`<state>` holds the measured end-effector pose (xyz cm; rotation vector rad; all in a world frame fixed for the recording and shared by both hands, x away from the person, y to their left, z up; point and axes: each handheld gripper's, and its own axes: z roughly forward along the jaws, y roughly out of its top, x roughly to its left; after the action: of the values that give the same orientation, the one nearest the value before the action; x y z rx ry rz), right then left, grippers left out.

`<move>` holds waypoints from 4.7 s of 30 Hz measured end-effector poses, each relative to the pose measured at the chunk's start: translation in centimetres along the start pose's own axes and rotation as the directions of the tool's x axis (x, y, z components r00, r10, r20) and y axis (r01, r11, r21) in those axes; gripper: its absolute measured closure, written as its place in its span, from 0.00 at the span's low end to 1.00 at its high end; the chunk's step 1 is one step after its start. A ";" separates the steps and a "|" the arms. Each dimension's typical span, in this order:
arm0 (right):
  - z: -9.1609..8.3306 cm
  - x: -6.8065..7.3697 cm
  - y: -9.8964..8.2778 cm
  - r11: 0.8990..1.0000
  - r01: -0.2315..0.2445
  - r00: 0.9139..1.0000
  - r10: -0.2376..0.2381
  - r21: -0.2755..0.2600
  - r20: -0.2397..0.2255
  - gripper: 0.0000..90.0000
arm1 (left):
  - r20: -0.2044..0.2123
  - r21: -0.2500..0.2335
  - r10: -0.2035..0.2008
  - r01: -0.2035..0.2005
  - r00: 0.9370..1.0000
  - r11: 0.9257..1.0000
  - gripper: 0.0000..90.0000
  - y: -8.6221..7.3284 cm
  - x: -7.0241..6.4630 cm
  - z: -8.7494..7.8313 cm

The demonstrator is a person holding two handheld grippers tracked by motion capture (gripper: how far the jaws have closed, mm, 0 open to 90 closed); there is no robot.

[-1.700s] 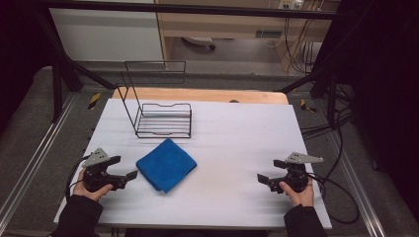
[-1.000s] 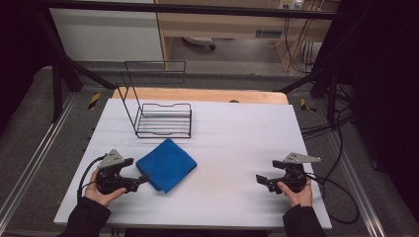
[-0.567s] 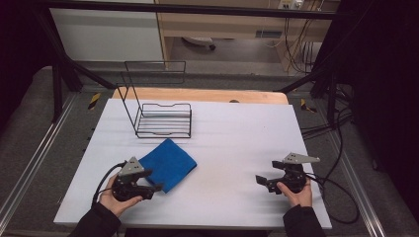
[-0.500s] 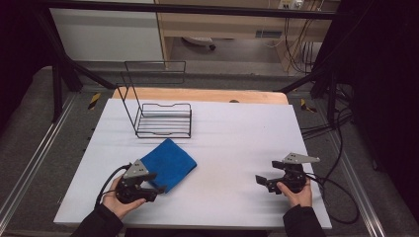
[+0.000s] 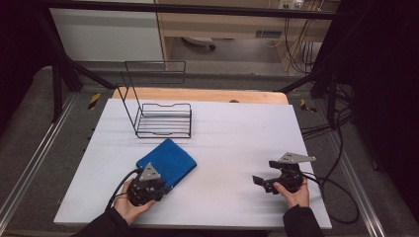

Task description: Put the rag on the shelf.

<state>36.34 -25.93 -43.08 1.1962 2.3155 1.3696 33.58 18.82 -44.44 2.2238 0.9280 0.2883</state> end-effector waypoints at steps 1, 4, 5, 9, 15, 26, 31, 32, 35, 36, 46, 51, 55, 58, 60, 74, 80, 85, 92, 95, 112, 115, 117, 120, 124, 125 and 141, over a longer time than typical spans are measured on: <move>0.1 0.3 0.3 1.000 0.007 1.000 -0.007 0.000 -0.004 0.03 | -0.004 0.001 -0.003 0.003 1.000 1.000 0.82 0.0 0.1 0.0; 0.4 0.6 0.7 1.000 0.009 1.000 -0.009 -0.003 -0.012 0.03 | -0.006 0.005 -0.011 0.011 1.000 1.000 0.86 0.1 0.2 0.1; 0.6 0.8 0.9 1.000 0.009 1.000 -0.009 -0.002 -0.017 0.03 | -0.005 0.008 -0.015 0.015 1.000 1.000 0.87 0.1 0.2 0.1; 1.8 1.7 2.0 1.000 0.012 1.000 -0.012 0.007 -0.023 0.05 | -0.004 0.019 -0.015 0.015 1.000 1.000 0.92 0.3 0.2 0.2; 3.0 2.7 2.7 0.999 0.024 0.999 -0.022 0.035 -0.045 0.05 | 0.017 -0.007 -0.030 0.031 0.999 1.000 0.84 0.3 0.1 0.3; 3.7 3.4 3.7 0.999 0.034 0.999 -0.034 0.012 -0.026 0.05 | -0.038 -0.015 0.028 -0.028 0.999 0.999 0.80 0.3 -0.9 0.8; 5.8 5.0 5.1 0.998 0.063 0.998 -0.062 0.029 -0.028 0.11 | -0.088 0.007 0.061 -0.061 0.994 0.998 0.88 0.5 -1.3 0.9; 6.4 5.3 5.4 0.997 0.075 0.997 -0.074 0.030 -0.031 0.13 | -0.087 0.007 0.058 -0.057 0.995 0.998 0.90 0.6 -1.2 0.9; 8.3 6.5 6.3 0.993 0.101 0.994 -0.099 0.053 -0.037 0.17 | -0.087 0.010 0.059 -0.058 0.995 0.998 0.93 0.6 -1.1 0.9; 9.1 6.9 6.6 0.993 0.107 0.994 -0.105 0.059 -0.041 0.19 | -0.087 0.010 0.059 -0.059 0.994 0.998 0.94 0.6 -1.1 0.9; 16.3 9.5 8.1 0.986 0.126 0.989 -0.117 0.109 -0.088 0.42 | -0.036 -0.002 0.016 -0.016 0.999 1.000 0.96 0.6 -0.4 0.8; 18.3 9.1 7.9 0.983 0.114 0.989 -0.099 0.141 -0.109 0.58 | -0.025 -0.009 0.016 -0.016 1.000 1.000 0.96 0.6 -0.2 0.8; 18.9 8.9 7.5 0.980 0.125 0.988 -0.108 0.154 -0.115 0.67 | -0.012 -0.025 0.020 -0.020 1.000 0.999 0.96 0.6 -0.1 0.9; 19.0 8.9 7.4 0.981 0.130 0.986 -0.111 0.147 -0.128 0.74 | -0.002 -0.034 0.008 -0.008 1.000 0.999 0.95 0.6 0.0 0.9; 19.0 9.0 7.4 0.980 0.131 0.983 -0.109 0.148 -0.149 0.84 | 0.006 -0.043 -0.004 0.004 1.000 0.999 0.93 0.6 0.1 0.8; 16.1 10.7 7.4 0.982 0.057 0.996 -0.043 0.180 -0.080 0.98 | 0.026 -0.180 -0.135 0.137 0.991 0.974 0.39 -0.3 3.5 -3.9; 14.5 11.8 6.5 0.983 -0.006 0.999 0.012 0.183 -0.035 0.98 | 0.006 -0.176 -0.165 0.164 0.986 0.971 0.34 -0.8 4.9 -4.2; 13.1 11.8 4.9 0.983 -0.039 0.999 0.043 0.179 -0.017 0.97 | -0.011 -0.176 -0.152 0.148 0.988 0.973 0.32 -0.7 4.9 -4.2; 12.3 11.2 4.4 0.995 0.043 0.999 -0.044 0.088 0.009 0.66 | -0.008 -0.176 -0.126 0.123 0.992 0.977 0.24 -0.5 5.0 -4.1; 13.2 10.3 5.6 0.998 0.034 0.999 -0.032 0.044 -0.026 0.58 | -0.010 -0.165 -0.115 0.112 0.993 0.980 0.18 -0.5 5.2 -3.9; 16.4 10.0 5.8 0.987 0.014 0.999 -0.007 0.157 -0.049 0.97 | 0.000 -0.159 -0.153 0.151 0.988 0.976 0.15 -1.0 6.2 -4.3; 15.4 10.6 5.8 0.985 -0.030 0.999 0.032 0.167 -0.014 0.97 | 0.005 -0.157 -0.151 0.150 0.989 0.976 0.15 -1.0 6.2 -4.3; 14.6 11.1 5.7 0.985 -0.047 0.999 0.047 0.169 0.006 0.97 | 0.007 -0.156 -0.149 0.148 0.989 0.977 0.15 -0.9 6.1 -4.3; 13.9 11.7 5.2 0.983 -0.057 0.997 0.048 0.173 0.055 0.97 | 0.011 -0.154 -0.145 0.145 0.989 0.977 0.15 -0.9 6.1 -4.3; 13.4 11.8 4.3 0.985 -0.071 0.993 0.054 0.158 0.104 0.94 | 0.016 -0.152 -0.139 0.140 0.990 0.978 0.15 -0.8 5.9 -4.2; 13.4 11.7 4.1 0.985 -0.071 0.992 0.053 0.155 0.114 0.91 | 0.016 -0.151 -0.136 0.137 0.991 0.979 0.15 -0.8 5.9 -4.2; 11.8 9.1 6.4 0.997 0.079 0.996 -0.080 0.012 0.037 0.19 | -0.025 -0.133 -0.117 0.112 0.993 0.985 0.07 2.1 6.6 -3.9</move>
<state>40.11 -10.20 -42.50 1.1104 2.3212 1.2979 37.78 24.38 -40.57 2.0433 1.0208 0.3234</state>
